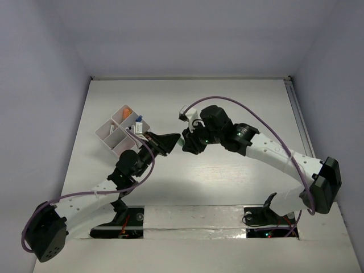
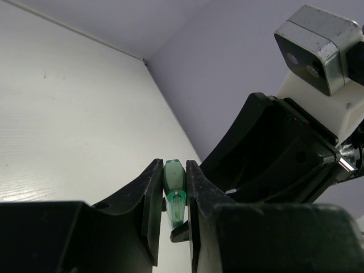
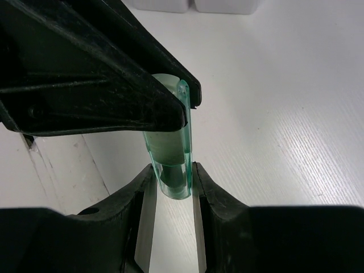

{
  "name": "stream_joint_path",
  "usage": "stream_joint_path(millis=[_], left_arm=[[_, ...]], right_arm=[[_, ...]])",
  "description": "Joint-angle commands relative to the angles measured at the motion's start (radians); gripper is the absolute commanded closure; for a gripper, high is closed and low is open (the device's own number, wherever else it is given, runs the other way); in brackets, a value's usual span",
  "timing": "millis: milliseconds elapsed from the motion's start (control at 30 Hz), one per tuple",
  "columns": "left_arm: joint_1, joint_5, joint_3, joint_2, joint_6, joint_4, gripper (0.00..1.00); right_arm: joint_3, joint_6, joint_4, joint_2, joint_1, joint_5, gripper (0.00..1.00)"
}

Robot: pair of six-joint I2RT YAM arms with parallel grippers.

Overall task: Sort the stationery into containers
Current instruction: Close the pen cap on the pen, then place the pen in the storage box.

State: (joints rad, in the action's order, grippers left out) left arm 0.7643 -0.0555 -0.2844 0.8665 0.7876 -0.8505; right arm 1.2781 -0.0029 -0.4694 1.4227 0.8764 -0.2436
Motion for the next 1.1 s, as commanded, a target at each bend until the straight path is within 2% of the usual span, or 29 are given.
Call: stream_joint_path(millis=[0, 333, 533, 567, 600, 700, 800, 900, 1067], left_arm=[[0.064, 0.244, 0.030, 0.034, -0.017, 0.321, 1.00], [0.064, 0.115, -0.088, -0.083, -0.116, 0.516, 1.00], [0.064, 0.129, -0.082, -0.067, -0.110, 0.498, 1.00], [0.064, 0.129, -0.082, -0.066, -0.110, 0.496, 1.00], [0.064, 0.126, -0.082, -0.066, -0.108, 0.496, 1.00], [0.053, 0.118, -0.084, -0.081, -0.111, 0.479, 1.00], [0.015, 0.080, -0.102, -0.075, -0.126, 0.455, 1.00], [-0.031, 0.088, -0.134, -0.049, -0.148, 0.435, 1.00], [-0.068, 0.028, -0.179, -0.055, -0.180, 0.482, 1.00]], right_arm=[[0.012, 0.044, 0.548, -0.079, -0.019, 0.038, 1.00], [-0.075, 0.069, 0.561, -0.100, -0.019, -0.002, 1.00], [-0.086, 0.076, 0.588, -0.110, -0.019, -0.008, 0.99], [-0.086, 0.076, 0.592, -0.108, -0.019, -0.008, 0.95], [-0.086, 0.083, 0.592, -0.108, -0.019, -0.008, 0.82], [-0.091, 0.090, 0.591, -0.107, -0.019, -0.026, 0.56], [-0.117, 0.106, 0.603, -0.120, -0.019, -0.026, 0.39], [-0.143, 0.112, 0.586, -0.145, -0.019, -0.023, 0.31], [-0.229, 0.132, 0.583, -0.223, -0.019, -0.013, 0.28]])
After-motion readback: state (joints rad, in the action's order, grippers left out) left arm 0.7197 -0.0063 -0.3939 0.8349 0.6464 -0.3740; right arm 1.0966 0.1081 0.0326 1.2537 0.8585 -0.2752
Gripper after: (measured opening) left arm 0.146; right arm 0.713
